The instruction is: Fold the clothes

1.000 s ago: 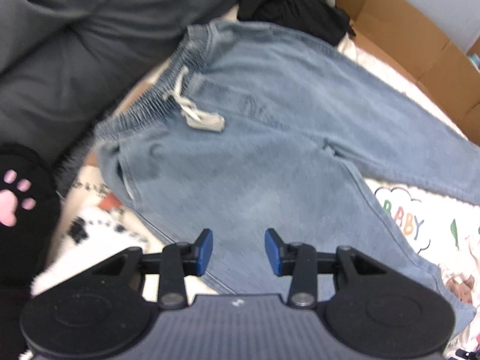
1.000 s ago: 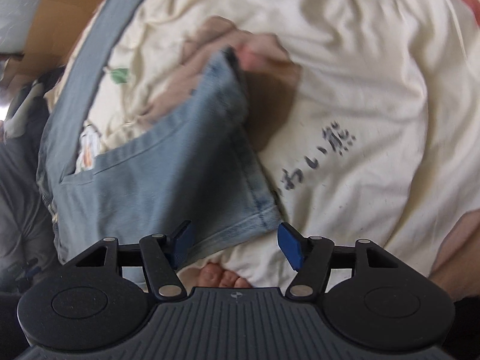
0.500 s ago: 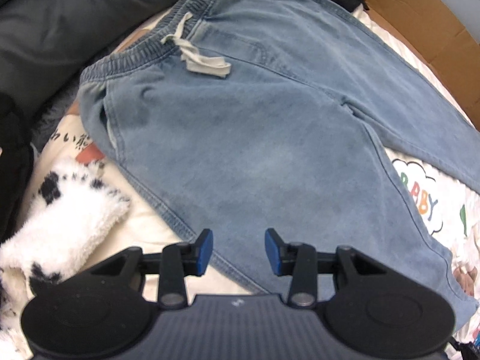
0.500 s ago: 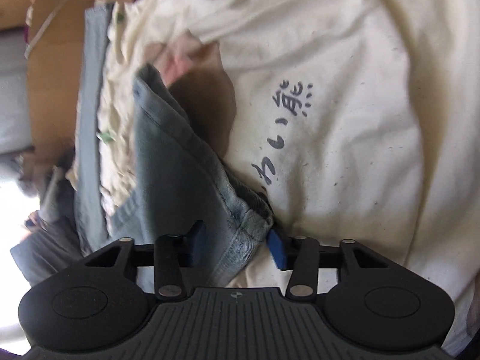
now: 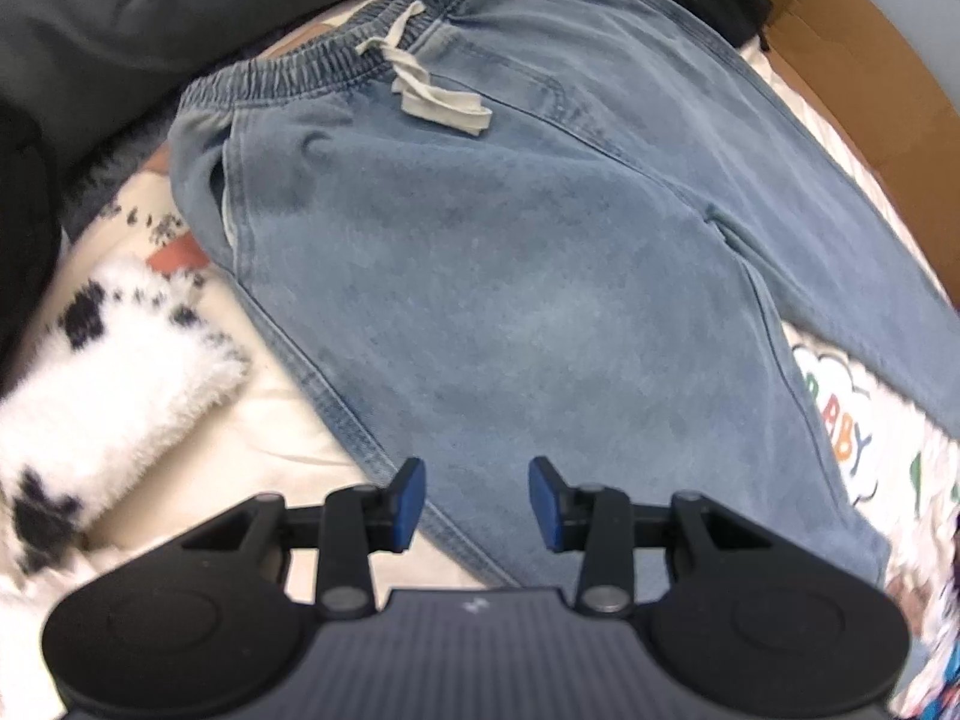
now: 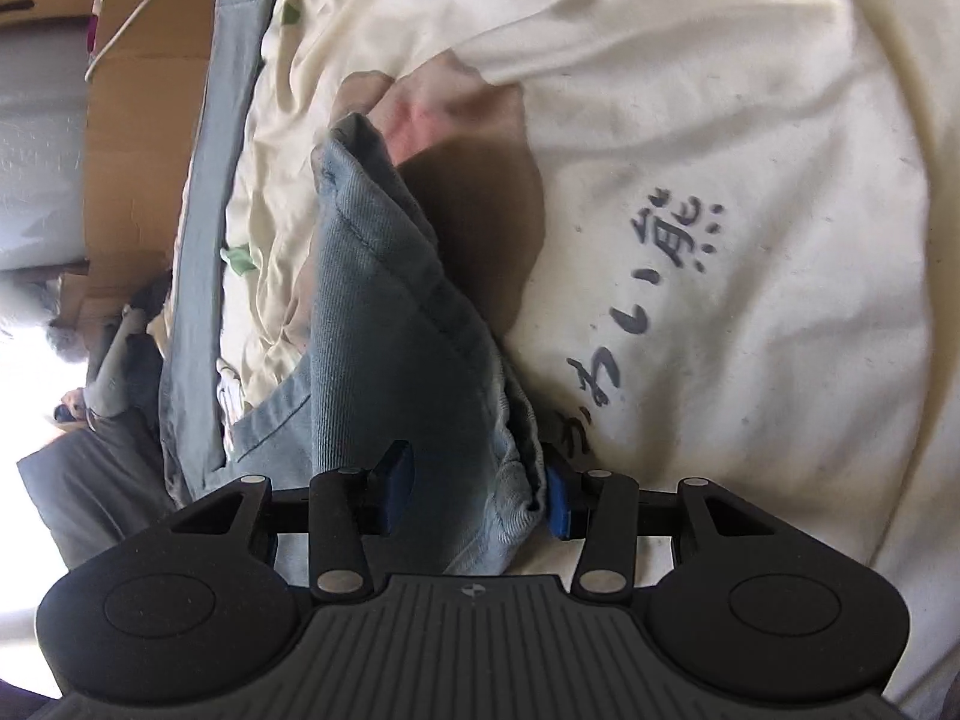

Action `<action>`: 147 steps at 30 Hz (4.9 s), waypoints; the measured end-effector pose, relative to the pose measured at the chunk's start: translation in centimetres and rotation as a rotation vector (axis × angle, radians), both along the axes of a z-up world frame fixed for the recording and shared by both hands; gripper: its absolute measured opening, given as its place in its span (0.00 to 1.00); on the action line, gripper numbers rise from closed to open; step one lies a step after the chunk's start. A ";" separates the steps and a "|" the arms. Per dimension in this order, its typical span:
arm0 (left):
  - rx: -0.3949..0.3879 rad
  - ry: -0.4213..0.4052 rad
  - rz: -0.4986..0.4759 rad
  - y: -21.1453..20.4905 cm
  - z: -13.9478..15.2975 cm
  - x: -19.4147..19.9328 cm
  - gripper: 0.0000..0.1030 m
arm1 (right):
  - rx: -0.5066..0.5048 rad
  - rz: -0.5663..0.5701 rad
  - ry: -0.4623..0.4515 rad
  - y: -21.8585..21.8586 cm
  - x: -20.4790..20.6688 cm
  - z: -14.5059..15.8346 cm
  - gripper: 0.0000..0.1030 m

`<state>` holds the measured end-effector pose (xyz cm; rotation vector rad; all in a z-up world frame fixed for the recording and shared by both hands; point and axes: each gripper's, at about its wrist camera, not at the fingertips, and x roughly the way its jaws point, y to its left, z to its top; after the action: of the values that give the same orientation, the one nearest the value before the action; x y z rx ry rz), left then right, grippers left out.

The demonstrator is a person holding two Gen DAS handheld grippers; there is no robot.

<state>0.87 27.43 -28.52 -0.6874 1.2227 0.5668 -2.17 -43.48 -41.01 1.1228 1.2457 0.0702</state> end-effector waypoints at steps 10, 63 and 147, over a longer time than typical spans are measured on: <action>-0.028 0.025 0.055 -0.4 -1.4 -1.0 0.39 | -0.102 0.068 0.032 0.1 0.0 5.2 0.09; -0.200 -0.177 0.447 3.1 -6.4 -6.2 0.43 | -0.336 0.303 0.076 0.3 -3.3 14.9 0.09; 0.060 -0.140 -0.258 -1.7 -6.1 16.8 0.23 | -0.779 0.264 0.033 3.0 3.7 3.8 0.19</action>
<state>17.66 25.71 -34.65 -0.5006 1.1373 0.3334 1.56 -40.48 -37.21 0.2858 1.2768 -0.2216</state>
